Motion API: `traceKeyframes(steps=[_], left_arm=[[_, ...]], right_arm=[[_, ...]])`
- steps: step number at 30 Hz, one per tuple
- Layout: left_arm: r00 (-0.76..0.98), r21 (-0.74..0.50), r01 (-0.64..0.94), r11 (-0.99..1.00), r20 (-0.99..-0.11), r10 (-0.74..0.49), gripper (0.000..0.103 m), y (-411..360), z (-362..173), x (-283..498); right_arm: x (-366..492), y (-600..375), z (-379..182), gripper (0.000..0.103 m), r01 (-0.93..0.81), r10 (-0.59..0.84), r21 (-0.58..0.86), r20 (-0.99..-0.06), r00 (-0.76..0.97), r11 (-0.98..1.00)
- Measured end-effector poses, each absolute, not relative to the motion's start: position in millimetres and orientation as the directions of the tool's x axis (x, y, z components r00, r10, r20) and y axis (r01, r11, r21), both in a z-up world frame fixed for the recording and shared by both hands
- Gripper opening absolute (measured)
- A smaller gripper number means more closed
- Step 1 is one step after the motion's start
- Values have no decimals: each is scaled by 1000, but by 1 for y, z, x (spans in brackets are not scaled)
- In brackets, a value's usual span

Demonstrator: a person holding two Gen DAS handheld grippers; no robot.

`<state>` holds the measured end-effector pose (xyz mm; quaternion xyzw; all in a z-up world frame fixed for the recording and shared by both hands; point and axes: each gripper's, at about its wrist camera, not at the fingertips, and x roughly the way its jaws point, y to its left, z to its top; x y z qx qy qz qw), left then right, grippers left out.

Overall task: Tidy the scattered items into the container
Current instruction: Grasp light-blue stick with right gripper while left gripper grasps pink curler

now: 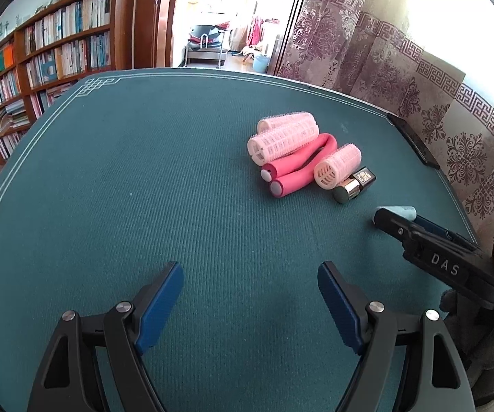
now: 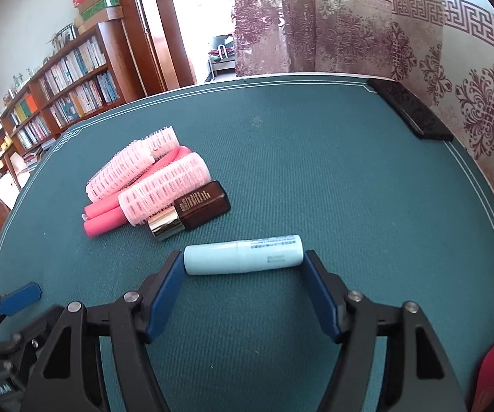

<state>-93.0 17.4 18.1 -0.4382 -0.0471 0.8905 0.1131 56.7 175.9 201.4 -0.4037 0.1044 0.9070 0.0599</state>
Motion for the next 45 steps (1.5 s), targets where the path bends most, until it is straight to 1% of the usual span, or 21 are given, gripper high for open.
traceKeyframes(steps=[7, 11, 16, 21, 22, 23, 24, 29, 36, 41, 45], left_arm=[[-644, -118, -189, -975, -735, 213, 82, 33, 41, -133], [-658, -116, -192, -975, -722, 215, 82, 41, 47, -164], [-662, -96, -208, -973, -718, 213, 82, 59, 46, -195], [-649, -63, -252, -966, -729, 217, 81, 76, 34, -216], [-643, -63, -265, -962, -732, 225, 69, 78, 31, -219], [-631, -72, -277, -958, -738, 239, 58, 79, 28, -222], [-619, -85, -283, -955, -745, 250, 54, 78, 24, -222], [-635, -107, -280, -954, -725, 268, 53, 68, 23, -208], [-628, -125, -247, -961, -735, 257, 52, 42, 23, -167], [-600, -81, -320, -944, -754, 268, 52, 37, 18, -123], [-567, -95, -380, -920, -762, 313, 52, 26, 18, -90]], right_arm=[[67, 185, 201, 72, -198, -2, 192, -725, -689, -961], [69, 186, 200, 72, -196, -15, 211, -715, -698, -958], [70, 188, 200, 73, -194, -26, 227, -709, -705, -954], [70, 189, 200, 73, -192, -29, 231, -706, -707, -954], [70, 189, 200, 73, -192, -29, 231, -706, -707, -954], [70, 189, 200, 73, -192, -28, 230, -706, -707, -954], [70, 190, 199, 73, -191, -28, 229, -706, -707, -954], [70, 188, 199, 73, -191, -22, 221, -707, -707, -956], [70, 186, 199, 73, -193, -16, 214, -709, -705, -958], [72, 185, 198, 73, -191, -14, 207, -713, -701, -959], [79, 181, 198, 73, -188, -8, 190, -723, -691, -964]])
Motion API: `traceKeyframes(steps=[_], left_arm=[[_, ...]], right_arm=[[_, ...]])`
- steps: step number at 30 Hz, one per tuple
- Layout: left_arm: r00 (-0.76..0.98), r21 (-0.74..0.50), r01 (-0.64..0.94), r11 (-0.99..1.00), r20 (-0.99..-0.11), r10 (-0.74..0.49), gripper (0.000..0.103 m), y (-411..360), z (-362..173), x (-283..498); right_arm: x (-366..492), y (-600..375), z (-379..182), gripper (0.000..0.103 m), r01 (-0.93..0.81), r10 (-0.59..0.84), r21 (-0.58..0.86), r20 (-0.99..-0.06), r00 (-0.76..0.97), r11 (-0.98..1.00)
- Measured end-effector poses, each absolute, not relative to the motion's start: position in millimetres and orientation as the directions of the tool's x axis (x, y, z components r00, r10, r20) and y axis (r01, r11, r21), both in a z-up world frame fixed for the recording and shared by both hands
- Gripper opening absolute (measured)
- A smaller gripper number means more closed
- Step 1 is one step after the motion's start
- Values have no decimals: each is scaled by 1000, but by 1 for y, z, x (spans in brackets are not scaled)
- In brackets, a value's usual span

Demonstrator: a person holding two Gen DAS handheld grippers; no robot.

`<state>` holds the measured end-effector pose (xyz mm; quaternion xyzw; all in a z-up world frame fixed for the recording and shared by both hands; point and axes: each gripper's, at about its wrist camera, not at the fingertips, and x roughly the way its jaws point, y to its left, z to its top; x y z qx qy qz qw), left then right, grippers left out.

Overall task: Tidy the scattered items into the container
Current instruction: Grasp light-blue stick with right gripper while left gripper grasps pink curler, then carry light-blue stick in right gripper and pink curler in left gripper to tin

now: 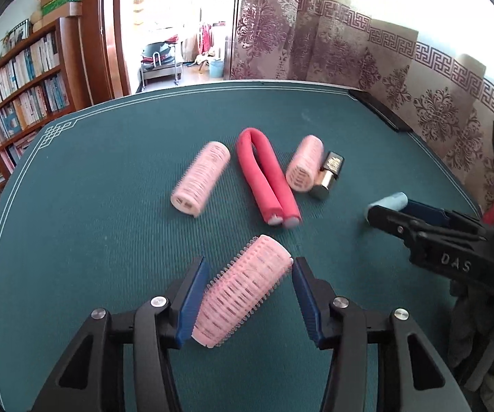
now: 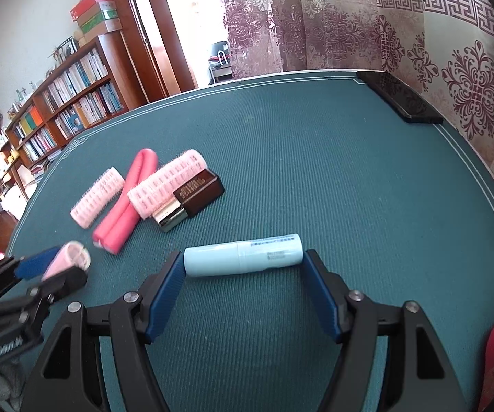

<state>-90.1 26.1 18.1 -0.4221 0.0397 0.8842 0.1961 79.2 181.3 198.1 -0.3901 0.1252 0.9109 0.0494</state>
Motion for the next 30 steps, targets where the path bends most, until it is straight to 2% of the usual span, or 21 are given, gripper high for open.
traceKeyframes(steps=[4, 14, 24, 30], left_arm=[[-548, -157, -360, -920, -762, 345, 52, 10, 19, -69], [-557, -193, -339, -921, -748, 362, 52, 9, 25, -36], [-548, -182, -408, -895, -735, 399, 52, 51, 42, -10], [-525, -161, -486, -859, -732, 434, 52, 91, 53, 6]], right_arm=[[97, 178, 199, 73, -195, -15, 204, -727, -686, -959], [162, 178, 209, 73, -227, -23, 252, -714, -699, -941], [223, 185, 242, 73, -244, 10, 271, -651, -759, -931], [264, 206, 263, 73, -293, 88, 252, -601, -794, -923]])
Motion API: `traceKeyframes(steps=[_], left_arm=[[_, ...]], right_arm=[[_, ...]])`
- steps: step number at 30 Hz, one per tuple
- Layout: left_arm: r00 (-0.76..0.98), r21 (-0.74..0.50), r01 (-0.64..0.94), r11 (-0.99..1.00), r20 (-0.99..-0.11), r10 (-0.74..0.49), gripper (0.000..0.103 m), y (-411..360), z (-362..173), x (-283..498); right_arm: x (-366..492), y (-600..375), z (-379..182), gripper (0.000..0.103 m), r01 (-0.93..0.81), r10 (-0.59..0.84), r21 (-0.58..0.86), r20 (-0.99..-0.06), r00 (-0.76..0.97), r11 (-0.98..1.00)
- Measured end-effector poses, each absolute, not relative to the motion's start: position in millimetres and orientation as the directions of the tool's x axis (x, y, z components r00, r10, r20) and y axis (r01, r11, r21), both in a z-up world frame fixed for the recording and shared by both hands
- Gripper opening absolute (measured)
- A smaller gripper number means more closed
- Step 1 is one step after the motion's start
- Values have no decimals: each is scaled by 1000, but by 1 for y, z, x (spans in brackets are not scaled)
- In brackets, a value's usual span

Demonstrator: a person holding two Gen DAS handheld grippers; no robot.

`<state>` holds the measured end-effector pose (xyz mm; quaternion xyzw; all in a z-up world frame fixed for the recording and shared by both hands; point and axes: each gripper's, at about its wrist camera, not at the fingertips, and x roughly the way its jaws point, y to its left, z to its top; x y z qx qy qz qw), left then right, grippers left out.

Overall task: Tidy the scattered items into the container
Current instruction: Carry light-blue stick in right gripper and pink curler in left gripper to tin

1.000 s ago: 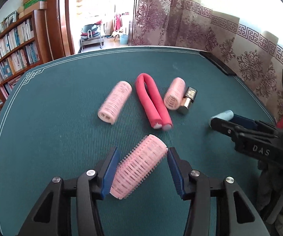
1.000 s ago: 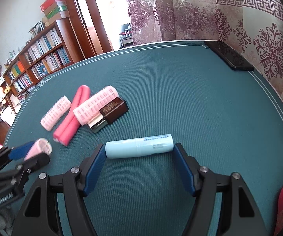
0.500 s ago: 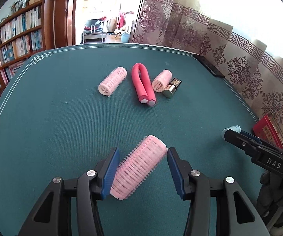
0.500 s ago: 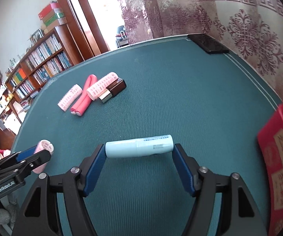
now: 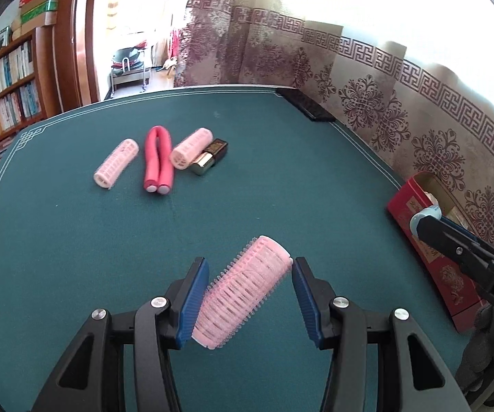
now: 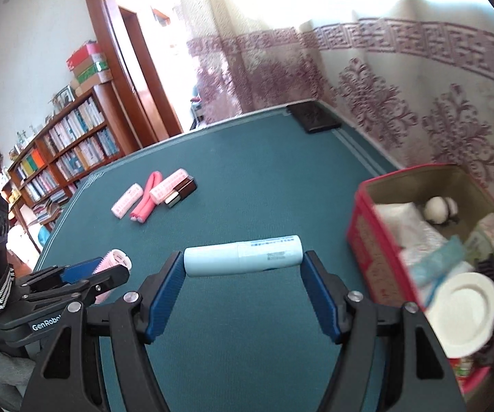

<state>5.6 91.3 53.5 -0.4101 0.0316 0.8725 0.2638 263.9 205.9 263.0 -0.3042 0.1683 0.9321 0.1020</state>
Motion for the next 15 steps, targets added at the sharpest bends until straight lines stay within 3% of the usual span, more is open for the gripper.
traceKeyframes(steps=[15], left_arm=[[-479, -103, -649, -754, -714, 510, 52, 189, 82, 40]], right_arm=[[367, 298, 281, 73, -529, 330, 240, -558, -762, -814]])
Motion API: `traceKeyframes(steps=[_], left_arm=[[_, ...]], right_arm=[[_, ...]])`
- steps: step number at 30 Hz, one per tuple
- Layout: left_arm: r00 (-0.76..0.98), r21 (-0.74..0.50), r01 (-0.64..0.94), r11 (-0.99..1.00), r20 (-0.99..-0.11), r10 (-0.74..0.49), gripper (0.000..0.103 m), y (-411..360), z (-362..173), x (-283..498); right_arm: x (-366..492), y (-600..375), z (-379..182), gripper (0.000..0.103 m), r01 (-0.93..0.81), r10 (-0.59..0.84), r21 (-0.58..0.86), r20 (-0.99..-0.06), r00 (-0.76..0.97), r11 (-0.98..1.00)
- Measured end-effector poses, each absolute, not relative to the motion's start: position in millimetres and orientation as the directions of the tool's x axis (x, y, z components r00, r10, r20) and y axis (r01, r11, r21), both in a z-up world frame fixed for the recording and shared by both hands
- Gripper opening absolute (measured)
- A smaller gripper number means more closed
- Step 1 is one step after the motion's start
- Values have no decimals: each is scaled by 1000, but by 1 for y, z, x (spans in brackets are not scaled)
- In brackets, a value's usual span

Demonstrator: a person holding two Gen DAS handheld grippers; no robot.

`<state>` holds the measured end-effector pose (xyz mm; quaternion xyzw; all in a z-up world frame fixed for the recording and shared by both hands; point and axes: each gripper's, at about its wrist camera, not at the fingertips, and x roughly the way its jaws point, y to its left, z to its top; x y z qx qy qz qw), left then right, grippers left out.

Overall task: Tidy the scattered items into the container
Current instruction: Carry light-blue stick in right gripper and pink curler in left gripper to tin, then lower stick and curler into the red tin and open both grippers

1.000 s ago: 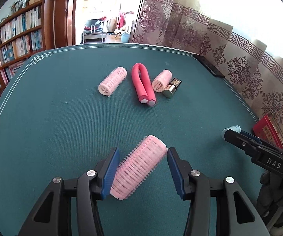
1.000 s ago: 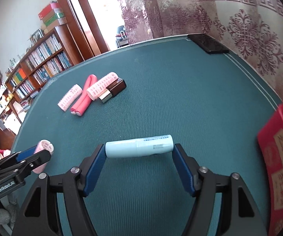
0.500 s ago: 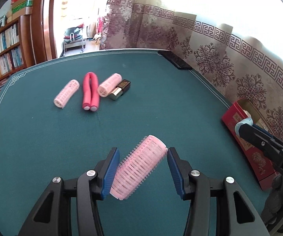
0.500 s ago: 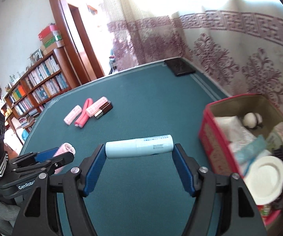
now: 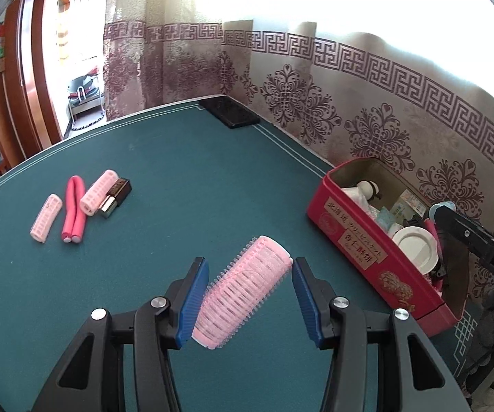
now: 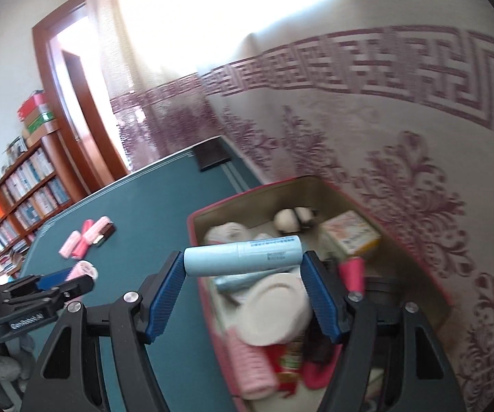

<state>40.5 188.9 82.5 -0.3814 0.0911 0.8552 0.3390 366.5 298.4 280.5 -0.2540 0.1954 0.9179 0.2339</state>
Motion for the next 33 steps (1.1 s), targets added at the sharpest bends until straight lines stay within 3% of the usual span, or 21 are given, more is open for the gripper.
traceKeyframes(steps=[17, 26, 27, 28, 30, 33], left_arm=[[-376, -92, -826, -555, -644, 667, 52, 309, 124, 70], [-351, -115, -836, -537, -640, 683, 53, 341, 120, 59], [-348, -118, -836, -535, -639, 686, 56, 342, 120, 59], [-344, -124, -836, -534, -639, 688, 68, 343, 119, 58], [-337, -137, -834, -534, -639, 692, 83, 343, 118, 56], [-341, -142, -827, -544, -644, 685, 83, 339, 114, 53]], right_arm=[[396, 337, 271, 73, -602, 386, 245, -575, -721, -760], [399, 341, 264, 73, -614, 384, 246, -594, -707, -750], [399, 340, 263, 73, -613, 381, 248, -595, -708, -751], [399, 340, 263, 73, -611, 379, 250, -596, -708, -751], [397, 340, 262, 73, -610, 376, 254, -595, -710, -751], [398, 344, 261, 80, -627, 384, 269, -598, -704, -731]])
